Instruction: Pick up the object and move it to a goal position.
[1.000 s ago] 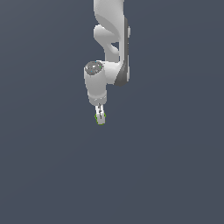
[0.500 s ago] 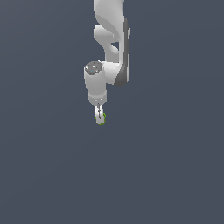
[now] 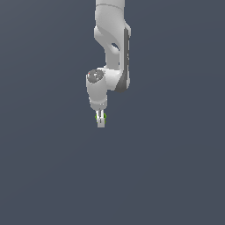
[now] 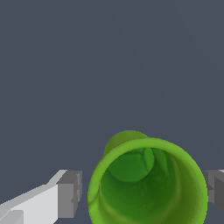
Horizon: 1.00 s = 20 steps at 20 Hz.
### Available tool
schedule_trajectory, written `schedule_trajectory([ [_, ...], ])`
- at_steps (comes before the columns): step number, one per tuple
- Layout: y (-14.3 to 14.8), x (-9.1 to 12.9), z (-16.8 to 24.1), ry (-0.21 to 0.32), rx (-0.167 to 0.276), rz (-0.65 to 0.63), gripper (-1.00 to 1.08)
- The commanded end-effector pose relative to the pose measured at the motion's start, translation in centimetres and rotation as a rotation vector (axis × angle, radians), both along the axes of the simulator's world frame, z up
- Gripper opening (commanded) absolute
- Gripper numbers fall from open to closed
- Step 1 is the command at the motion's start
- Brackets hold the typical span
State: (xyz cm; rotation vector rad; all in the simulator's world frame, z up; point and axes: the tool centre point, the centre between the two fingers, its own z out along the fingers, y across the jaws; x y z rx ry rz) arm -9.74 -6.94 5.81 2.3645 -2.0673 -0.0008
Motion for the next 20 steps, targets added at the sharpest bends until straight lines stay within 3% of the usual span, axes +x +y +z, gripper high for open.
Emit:
schedule_trajectory([
  [1,0.00,0.00,-0.91,-0.001,0.000,-0.001,1.00],
  [6,0.01,0.02,-1.58,-0.001,0.000,-0.002,1.00],
  [7,0.01,0.02,-1.58,-0.001,0.000,-0.002,-1.00],
  [20,0.27,0.09,-1.27,-0.003,0.001,-0.001,-1.00],
])
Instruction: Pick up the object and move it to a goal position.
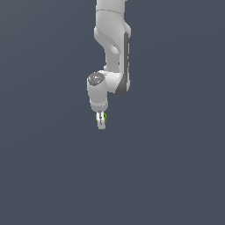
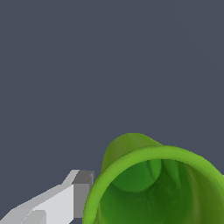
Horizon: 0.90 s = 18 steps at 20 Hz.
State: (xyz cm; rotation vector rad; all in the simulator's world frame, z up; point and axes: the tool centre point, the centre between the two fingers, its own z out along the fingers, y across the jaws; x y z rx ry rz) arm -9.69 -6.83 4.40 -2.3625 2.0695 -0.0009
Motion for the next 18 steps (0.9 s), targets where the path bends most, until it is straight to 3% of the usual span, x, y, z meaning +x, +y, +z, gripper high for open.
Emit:
schedule_trajectory([
  [1,0.3,0.0,0.3,-0.001,0.000,0.001,-1.00],
  [9,3.5,-0.2,2.9,-0.001,0.000,0.000,-1.00],
  [18,9.9,-0.5,8.3,0.000,-0.001,0.000,-1.00],
])
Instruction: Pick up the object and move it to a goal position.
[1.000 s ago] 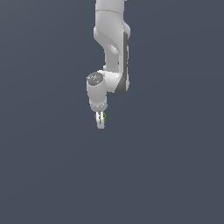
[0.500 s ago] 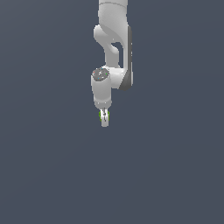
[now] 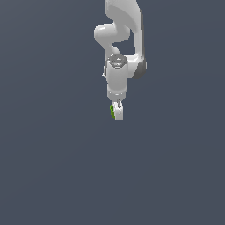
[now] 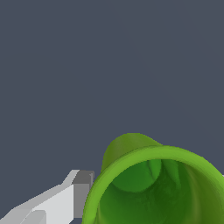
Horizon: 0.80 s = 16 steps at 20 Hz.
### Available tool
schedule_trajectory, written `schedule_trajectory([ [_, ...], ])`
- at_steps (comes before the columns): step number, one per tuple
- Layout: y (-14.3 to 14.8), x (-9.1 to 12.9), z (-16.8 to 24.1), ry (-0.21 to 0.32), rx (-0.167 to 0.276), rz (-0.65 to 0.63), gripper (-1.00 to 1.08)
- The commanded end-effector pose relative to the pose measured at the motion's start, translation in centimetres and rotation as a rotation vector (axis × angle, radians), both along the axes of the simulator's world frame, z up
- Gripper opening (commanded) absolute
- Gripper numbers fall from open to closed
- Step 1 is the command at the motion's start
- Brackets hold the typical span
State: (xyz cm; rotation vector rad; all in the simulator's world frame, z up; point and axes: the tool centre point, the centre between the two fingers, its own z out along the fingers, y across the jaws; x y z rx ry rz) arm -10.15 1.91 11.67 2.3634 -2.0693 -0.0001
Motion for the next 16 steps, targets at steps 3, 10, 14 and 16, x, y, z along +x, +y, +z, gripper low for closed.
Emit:
schedule_trajectory([
  [3,3.0,-0.1,2.7,-0.001,-0.002,-0.001,-1.00],
  [10,6.2,-0.1,5.3,-0.001,-0.002,0.000,-1.00],
  [14,7.1,0.0,6.0,0.000,-0.001,0.000,-1.00],
  [16,7.2,0.0,6.1,0.000,0.000,0.000,-1.00],
])
